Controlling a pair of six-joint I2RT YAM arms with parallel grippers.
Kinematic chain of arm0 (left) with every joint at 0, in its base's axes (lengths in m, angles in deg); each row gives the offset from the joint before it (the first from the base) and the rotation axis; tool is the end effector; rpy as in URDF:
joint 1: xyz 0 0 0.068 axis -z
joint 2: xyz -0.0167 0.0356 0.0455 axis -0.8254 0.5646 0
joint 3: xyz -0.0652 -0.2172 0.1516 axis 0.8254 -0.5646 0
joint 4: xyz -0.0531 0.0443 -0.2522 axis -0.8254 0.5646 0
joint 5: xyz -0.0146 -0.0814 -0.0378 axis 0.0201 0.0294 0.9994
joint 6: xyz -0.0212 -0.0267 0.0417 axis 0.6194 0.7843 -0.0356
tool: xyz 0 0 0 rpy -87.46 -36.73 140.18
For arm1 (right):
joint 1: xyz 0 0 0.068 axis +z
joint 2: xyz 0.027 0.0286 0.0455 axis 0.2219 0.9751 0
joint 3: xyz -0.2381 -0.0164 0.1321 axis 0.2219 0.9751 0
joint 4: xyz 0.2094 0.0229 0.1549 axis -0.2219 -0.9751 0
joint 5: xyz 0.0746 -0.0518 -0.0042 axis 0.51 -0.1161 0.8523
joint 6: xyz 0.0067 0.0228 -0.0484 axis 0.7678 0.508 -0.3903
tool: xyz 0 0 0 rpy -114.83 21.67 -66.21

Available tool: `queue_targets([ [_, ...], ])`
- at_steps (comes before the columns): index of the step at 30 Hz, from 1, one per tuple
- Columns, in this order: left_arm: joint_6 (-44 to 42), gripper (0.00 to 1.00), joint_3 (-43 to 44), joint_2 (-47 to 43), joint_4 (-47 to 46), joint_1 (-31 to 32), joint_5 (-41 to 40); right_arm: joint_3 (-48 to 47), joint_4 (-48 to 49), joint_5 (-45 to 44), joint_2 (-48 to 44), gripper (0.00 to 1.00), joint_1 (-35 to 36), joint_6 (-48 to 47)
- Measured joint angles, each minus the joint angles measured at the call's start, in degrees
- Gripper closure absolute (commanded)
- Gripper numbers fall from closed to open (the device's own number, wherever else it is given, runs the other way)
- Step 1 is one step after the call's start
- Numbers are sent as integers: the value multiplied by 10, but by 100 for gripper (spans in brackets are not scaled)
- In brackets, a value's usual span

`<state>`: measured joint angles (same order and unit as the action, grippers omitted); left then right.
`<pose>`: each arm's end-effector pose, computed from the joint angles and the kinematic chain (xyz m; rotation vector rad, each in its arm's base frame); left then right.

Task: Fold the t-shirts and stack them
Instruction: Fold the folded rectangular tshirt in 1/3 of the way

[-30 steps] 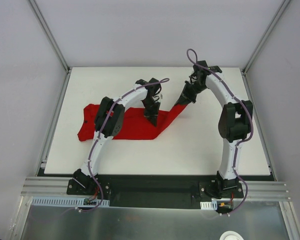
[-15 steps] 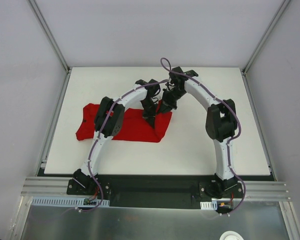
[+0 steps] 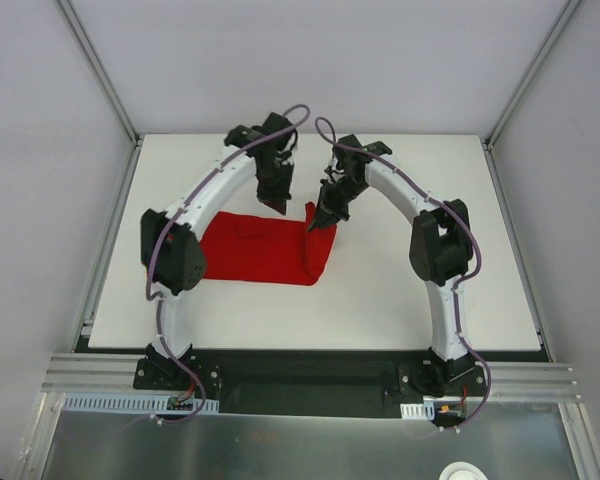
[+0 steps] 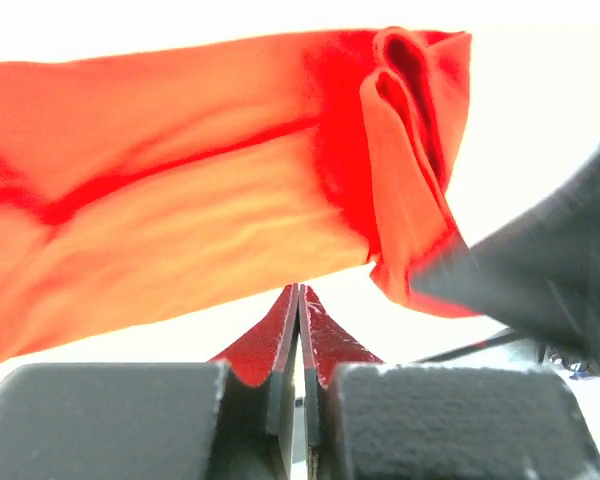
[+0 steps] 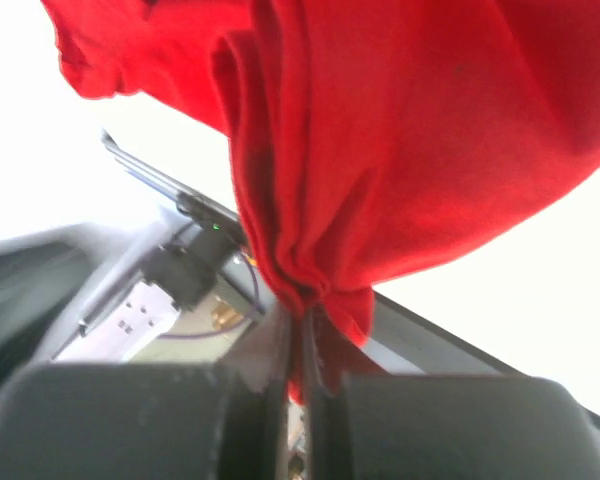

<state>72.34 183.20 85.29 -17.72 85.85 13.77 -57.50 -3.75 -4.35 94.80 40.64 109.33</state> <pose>0.3822 -0.2297 0.2826 0.3184 2.7845 -0.4639 0.3911 0.2307 0.2351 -0.3334 2.9259 1.0921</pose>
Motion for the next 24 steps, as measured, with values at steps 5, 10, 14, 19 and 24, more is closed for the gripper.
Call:
queue_targets([
  [5, 0, 100, 0, -161, 15, -24, -79, 0, 0, 2, -4, 99, 0, 0],
  [10, 0, 100, -19, -256, 35, -78, -137, 0, 0, 4, -4, 99, 2, 0],
  [14, 3, 100, -30, -264, 52, -125, -163, -23, -2, 10, 12, 99, 11, 0],
  [19, 7, 100, -30, -264, 65, -133, -168, -64, 2, 17, 48, 99, 31, 3],
  [24, 9, 100, -20, -264, 77, -133, -168, -74, 8, 26, 81, 99, 54, 8],
])
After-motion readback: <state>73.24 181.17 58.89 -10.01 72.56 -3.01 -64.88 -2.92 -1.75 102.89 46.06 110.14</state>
